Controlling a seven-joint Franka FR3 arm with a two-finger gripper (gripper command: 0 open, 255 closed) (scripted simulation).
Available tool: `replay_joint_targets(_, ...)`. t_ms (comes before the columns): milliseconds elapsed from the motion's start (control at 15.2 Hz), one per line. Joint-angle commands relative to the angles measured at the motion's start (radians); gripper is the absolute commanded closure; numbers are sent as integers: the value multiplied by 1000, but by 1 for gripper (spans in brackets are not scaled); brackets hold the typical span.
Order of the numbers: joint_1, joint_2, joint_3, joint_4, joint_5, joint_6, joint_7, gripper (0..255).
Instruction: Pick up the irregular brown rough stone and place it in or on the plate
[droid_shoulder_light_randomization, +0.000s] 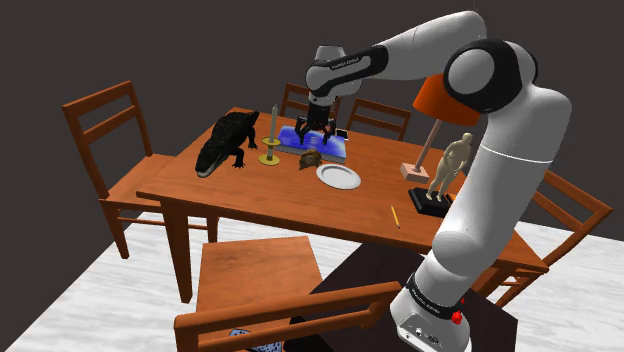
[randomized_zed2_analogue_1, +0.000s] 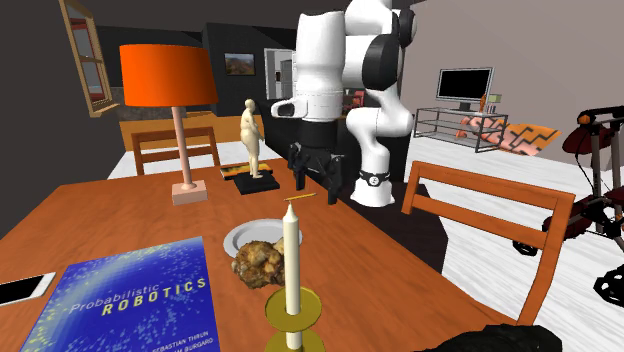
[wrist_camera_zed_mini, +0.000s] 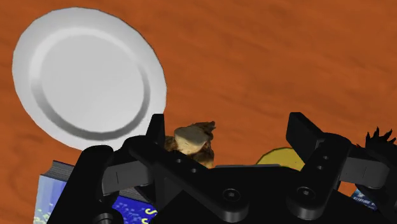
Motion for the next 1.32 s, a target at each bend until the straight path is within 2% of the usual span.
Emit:
replay_joint_targets(0,-13,75,-9,59,19,18,8,0)
replay_joint_targets(330,-48,255,-25,234,68,23,28,0)
replay_joint_targets(858,-49,298,-22,194,72,107,25,0)
replay_joint_targets(1254,-49,299,-22,194,72,107,25,0)
